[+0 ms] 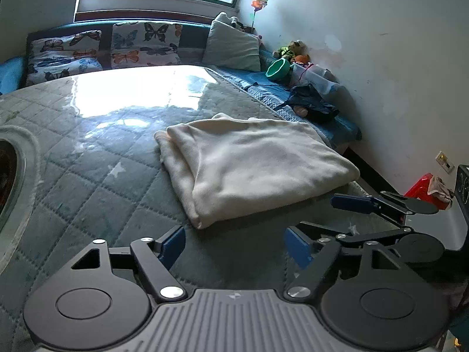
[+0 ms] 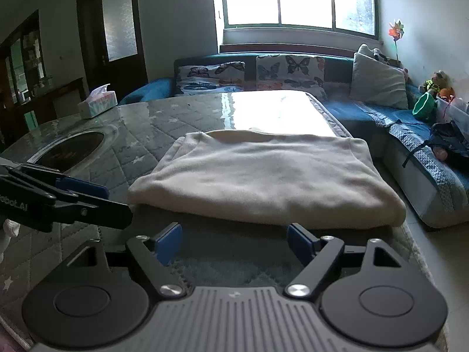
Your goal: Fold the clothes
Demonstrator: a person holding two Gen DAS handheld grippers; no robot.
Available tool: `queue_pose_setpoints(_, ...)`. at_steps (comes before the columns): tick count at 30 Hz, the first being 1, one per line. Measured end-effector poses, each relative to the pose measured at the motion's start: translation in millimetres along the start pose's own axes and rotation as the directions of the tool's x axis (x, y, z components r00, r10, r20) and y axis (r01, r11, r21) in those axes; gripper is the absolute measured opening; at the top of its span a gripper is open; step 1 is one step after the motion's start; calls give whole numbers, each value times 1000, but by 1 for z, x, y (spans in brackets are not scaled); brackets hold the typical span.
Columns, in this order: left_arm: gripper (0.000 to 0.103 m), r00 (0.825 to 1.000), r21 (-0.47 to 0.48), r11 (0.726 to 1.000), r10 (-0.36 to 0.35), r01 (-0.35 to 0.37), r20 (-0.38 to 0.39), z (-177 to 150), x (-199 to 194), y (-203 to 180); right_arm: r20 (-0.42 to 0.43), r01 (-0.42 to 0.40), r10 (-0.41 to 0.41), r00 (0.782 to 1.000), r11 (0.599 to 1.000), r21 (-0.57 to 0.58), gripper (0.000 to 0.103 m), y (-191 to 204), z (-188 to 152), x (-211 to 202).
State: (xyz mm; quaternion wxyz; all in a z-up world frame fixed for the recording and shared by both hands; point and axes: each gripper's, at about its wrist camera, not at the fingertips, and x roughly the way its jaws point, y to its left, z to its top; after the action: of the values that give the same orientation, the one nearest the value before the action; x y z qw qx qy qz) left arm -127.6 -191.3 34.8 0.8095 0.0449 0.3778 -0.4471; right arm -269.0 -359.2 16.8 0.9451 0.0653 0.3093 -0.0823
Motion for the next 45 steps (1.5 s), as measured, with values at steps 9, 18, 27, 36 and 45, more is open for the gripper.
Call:
queue_pose_setpoints(9,94,999,-4,999,38,-37,7,-13,-11,4,8,24,-24,1000,1000,17,103,6,-7,-8)
queue_pose_setpoints(18,103,998,10,998,54,-55,21,-21,-18,-1,25,53,-54,998,998,34,103,9,-12,-15)
queue_pose_setpoints(27,103,998,-9,998,67,-67,4,-29,-22,-4,50,51,-55,997,996,78,103,5,-16,-25)
queue_pose_setpoints(36,103,996,-26,996,87,-87,-5,-37,-24,-8,23,80,-82,996,994,78,103,14,-22,-29)
queue_pose_setpoints(45,103,996,-33,995,92,-93,-3,-39,-25,-9,19,97,-99,995,991,93,103,16,-26,-32)
